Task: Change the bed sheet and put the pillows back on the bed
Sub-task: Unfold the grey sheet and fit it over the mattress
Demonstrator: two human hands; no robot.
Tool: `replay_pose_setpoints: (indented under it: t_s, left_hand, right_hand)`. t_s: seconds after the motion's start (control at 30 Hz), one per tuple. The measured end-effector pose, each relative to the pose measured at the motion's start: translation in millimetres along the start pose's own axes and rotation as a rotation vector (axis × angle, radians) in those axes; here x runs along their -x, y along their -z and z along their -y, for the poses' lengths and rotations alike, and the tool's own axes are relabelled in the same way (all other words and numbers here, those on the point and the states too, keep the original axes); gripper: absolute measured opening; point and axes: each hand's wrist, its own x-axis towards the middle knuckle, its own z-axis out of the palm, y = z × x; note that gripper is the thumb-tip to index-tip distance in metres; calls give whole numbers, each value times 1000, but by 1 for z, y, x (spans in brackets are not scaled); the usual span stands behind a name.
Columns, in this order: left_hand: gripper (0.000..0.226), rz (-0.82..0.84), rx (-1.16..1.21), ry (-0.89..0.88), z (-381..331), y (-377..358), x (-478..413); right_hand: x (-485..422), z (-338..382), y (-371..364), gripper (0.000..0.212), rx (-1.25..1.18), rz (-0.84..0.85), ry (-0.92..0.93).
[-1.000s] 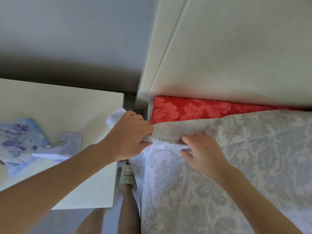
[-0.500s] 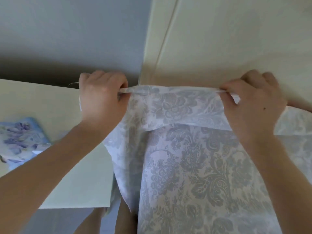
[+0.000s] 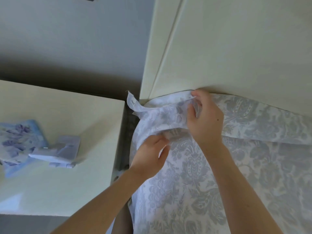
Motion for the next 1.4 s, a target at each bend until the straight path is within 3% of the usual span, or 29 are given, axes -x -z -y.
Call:
replay_pose_setpoints:
  t_s: [0.13, 0.2, 0.33, 0.43, 0.57, 0.83, 0.97, 1.03, 1.13, 1.23, 1.3, 1.4]
  left_hand:
    - [42, -96, -88, 148, 12, -2, -29]
    - [49, -92, -9, 235, 19, 0, -45]
    - [40, 21, 625, 596, 31, 7, -69]
    - [33, -26, 1066, 756, 41, 6, -76]
    - [45, -56, 1189, 842, 41, -3, -84]
    - [49, -4, 1143, 864, 19, 1, -77]
    - [53, 138, 1239, 707, -25, -3, -42]
    - [59, 157, 1231, 688, -44, -7, -28]
    - [31, 57, 1133, 844, -46, -3, -48]
    - [30, 87, 1090, 727, -38, -4, -49]
    - [32, 113, 980, 707, -48, 2, -47]
    - [50, 174, 972, 512, -67, 16, -23]
  right_hand:
    - [15, -9, 2, 44, -52, 216, -53]
    - [18, -11, 2, 50, -56, 291, -77]
    - [22, -14, -2, 60, -65, 370, -130]
    - [26, -16, -5, 66, -113, 362, -161]
    - [24, -14, -4, 64, -198, 335, -180]
    - [9, -3, 2, 54, -327, 414, -199]
    - [5, 4, 10, 58, -461, 459, -287]
    - [-1, 6, 21, 48, -512, 458, -343]
    - [-14, 2, 44, 33, -523, 466, -386]
    - [-21, 3, 65, 35, -453, 515, -366]
    - [-19, 5, 76, 37, -434, 459, -341]
    - [-11, 9, 92, 43, -479, 313, -281]
